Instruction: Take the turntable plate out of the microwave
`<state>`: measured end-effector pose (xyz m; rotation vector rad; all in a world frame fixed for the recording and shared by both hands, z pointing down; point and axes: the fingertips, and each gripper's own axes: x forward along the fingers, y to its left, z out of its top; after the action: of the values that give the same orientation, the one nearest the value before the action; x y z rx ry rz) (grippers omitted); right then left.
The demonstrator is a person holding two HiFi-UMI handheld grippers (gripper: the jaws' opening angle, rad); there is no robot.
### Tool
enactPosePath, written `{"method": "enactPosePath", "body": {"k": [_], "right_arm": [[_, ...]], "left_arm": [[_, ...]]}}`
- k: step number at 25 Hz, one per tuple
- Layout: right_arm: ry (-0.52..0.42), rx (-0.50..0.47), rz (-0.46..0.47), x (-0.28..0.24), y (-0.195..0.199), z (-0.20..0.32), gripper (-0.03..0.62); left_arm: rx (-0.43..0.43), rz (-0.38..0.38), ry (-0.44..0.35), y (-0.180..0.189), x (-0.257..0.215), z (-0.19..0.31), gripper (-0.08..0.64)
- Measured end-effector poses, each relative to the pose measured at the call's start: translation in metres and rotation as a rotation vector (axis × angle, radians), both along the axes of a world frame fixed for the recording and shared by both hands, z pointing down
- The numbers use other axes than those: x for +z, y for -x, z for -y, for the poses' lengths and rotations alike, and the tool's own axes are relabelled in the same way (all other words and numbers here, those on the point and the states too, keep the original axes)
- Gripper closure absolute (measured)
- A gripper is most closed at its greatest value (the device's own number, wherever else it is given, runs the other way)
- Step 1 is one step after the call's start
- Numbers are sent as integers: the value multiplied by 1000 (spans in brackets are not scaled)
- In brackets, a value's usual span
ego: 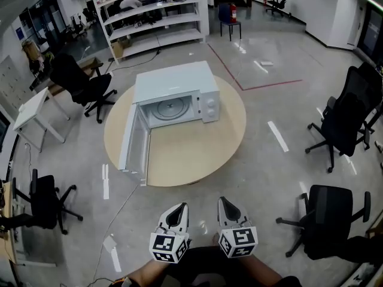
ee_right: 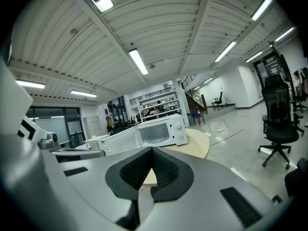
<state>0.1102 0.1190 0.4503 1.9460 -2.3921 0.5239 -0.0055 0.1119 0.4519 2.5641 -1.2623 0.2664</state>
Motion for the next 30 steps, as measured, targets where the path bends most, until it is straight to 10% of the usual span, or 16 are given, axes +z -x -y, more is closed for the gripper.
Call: {"method": "enactPosePath", "body": {"k": [17,30], "right_arm": [[-27,-140,9,4,-22,24,577],[38,-72,-28,10,-21,76,576]], "left_arm": [[-144,-3,-9,-22,7,6,514],[-69,-35,14,-26,10,73,514]]}}
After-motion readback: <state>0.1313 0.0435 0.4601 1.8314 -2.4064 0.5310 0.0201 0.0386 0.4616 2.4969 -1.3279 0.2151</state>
